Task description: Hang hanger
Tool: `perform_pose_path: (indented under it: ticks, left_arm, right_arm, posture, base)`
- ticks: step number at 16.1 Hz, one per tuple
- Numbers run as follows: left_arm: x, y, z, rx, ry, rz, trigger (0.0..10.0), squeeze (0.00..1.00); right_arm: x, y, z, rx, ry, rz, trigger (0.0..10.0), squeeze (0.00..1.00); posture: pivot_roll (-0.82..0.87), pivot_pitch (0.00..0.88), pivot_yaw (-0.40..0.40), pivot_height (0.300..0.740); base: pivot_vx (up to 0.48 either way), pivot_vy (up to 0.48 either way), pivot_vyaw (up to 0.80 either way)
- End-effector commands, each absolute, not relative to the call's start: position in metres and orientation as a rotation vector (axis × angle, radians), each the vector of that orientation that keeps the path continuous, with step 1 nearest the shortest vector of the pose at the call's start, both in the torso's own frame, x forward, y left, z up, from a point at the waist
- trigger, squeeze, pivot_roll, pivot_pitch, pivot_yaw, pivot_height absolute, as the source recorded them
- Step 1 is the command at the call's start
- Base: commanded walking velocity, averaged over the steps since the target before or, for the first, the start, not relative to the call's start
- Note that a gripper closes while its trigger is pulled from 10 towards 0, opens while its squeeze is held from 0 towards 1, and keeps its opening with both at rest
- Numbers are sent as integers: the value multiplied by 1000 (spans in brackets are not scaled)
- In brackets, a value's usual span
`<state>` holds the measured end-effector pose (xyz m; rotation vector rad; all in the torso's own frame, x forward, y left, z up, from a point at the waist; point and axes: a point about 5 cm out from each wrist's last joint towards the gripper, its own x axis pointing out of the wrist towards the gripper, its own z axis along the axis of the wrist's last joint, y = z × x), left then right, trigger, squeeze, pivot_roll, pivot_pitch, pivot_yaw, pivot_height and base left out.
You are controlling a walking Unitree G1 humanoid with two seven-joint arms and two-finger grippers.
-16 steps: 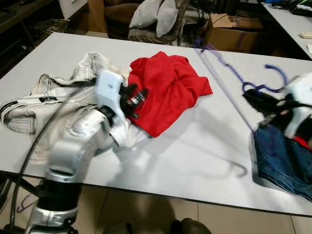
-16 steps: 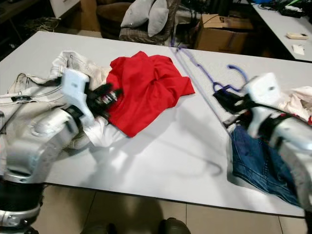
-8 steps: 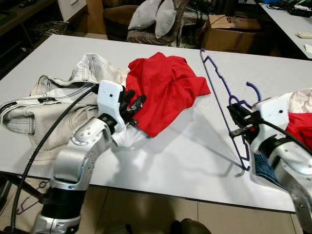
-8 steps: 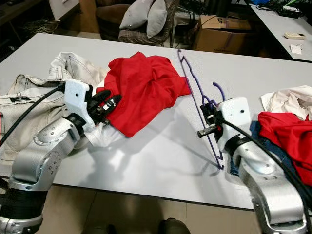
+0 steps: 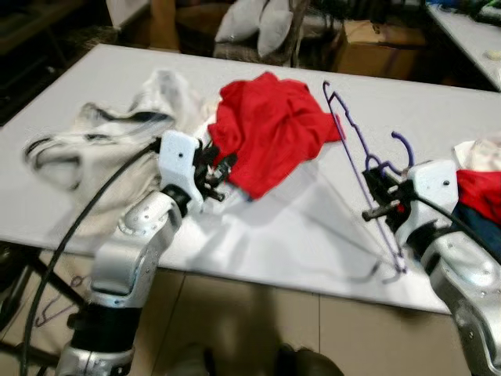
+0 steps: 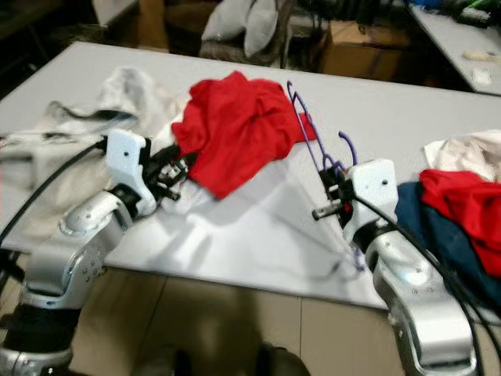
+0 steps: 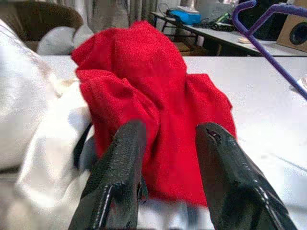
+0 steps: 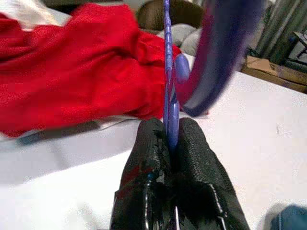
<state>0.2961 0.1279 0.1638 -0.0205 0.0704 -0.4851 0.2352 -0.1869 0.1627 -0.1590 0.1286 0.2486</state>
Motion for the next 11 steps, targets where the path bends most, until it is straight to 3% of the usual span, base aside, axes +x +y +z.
perform_pose_path:
  ticks: [1,5,11]
  left_arm:
    - [296,125,161,-19,76,-490,10000,0]
    - [297,125,158,-27,89,-481,10000,0]
    - [297,129,148,-60,111,-461,10000,0]
  right_arm:
    - [235,-189,158,-166,146,227,10000,0]
    - [232,-196,154,-207,156,185,10000,0]
    - [220,-199,149,-157,193,135,10000,0]
  posture:
    - [-143,0,-6,740]
    - [-150,0,3,740]
    - [-152,0,2,740]
  base:
    - [0,0,0]
    - [0,0,0]
    - [0,0,-724]
